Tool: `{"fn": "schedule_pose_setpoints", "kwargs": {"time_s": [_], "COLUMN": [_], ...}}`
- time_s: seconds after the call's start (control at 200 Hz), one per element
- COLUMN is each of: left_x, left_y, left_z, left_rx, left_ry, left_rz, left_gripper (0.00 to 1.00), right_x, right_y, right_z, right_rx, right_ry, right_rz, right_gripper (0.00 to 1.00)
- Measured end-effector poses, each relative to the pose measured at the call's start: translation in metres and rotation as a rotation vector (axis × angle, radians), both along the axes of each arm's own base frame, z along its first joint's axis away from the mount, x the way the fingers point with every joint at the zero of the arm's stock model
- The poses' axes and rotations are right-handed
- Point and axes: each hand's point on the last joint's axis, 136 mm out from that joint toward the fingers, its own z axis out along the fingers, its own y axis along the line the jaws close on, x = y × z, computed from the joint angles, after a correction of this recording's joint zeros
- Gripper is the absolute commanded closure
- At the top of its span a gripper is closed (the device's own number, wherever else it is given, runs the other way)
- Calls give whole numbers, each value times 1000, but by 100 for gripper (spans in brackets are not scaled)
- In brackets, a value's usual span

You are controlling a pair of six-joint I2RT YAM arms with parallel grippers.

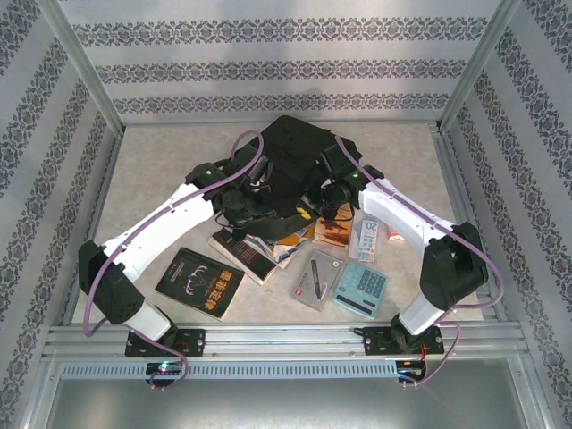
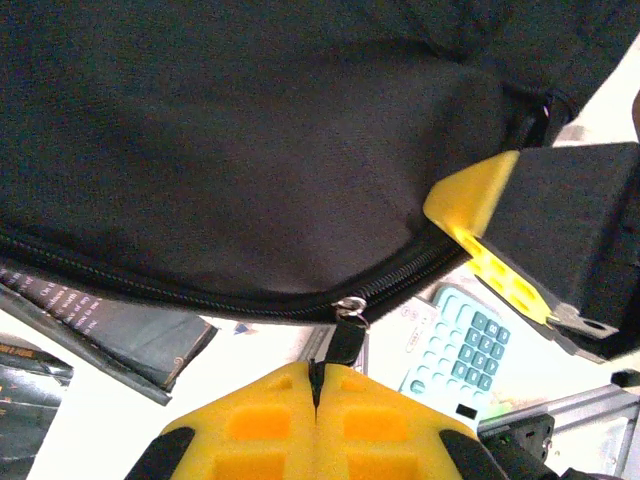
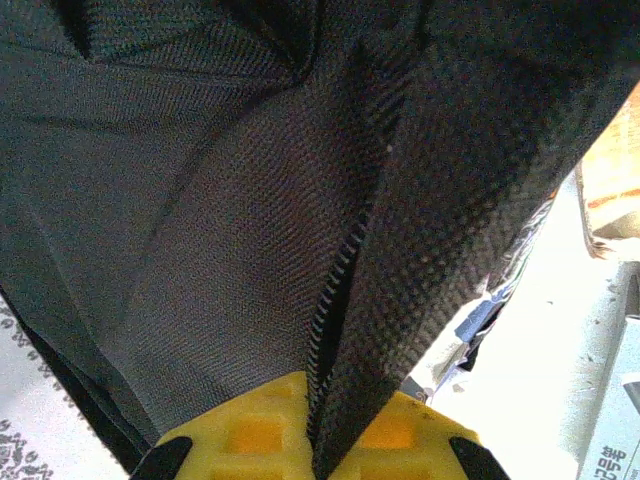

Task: Pack the student bag
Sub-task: Unzip the student bag at the top-center of the table.

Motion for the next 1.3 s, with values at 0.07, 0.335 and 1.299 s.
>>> {"fn": "schedule_pose_setpoints", "kwargs": {"time_s": [0.07, 0.335, 1.299], "left_x": [-1, -4, 1], "left_y": [5, 24, 87], "left_z": [-1, -9, -26], "left_rx": [1, 0, 22], "left_ry": [0, 1, 14], "left_rz": [8, 47, 184], "left_gripper": [100, 100, 100], "right_x": [-1, -3, 34], "right_y": [0, -7, -18], "right_z": [0, 0, 15], "right_rx": [2, 15, -107], "right_ry": [-6, -20, -188], "right_rz": [7, 24, 245], "right_gripper": [100, 100, 100]}}
